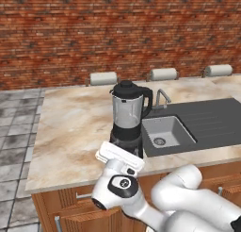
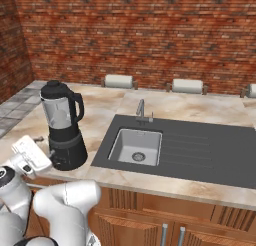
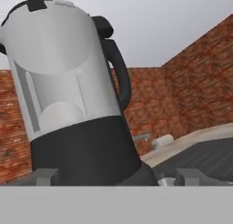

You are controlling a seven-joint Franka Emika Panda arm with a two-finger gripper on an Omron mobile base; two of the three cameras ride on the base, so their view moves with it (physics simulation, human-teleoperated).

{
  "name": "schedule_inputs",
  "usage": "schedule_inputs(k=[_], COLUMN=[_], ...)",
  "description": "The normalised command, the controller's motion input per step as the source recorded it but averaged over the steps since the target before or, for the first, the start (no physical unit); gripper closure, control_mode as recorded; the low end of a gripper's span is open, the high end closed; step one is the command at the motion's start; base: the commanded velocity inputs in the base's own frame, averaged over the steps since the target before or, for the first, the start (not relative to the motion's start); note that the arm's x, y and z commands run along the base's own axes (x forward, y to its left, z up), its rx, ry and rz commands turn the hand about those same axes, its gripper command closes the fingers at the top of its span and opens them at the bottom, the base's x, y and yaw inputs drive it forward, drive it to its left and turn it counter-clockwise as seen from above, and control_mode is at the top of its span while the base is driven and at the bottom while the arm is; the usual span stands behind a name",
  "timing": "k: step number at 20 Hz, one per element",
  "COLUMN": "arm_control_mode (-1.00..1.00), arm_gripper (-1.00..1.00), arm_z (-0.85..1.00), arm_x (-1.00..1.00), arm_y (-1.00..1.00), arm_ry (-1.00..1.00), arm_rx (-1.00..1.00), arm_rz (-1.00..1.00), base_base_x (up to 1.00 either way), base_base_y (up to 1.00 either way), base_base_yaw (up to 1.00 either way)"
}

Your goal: Open the blender lid, put the tangerine in the blender, close the lid, and start the blender.

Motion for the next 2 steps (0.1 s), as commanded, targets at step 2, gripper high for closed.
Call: schedule_inputs(k=[2], arm_control_mode=[-1.00], arm_gripper=[-1.00], arm_z=[0.29], arm_x=[-0.01], arm_y=[0.00], arm_ry=[-0.07], arm_rx=[0.00], arm_rz=[0.02], base_base_x=[0.00], base_base_y=[0.00], base_base_yaw=[0.00])
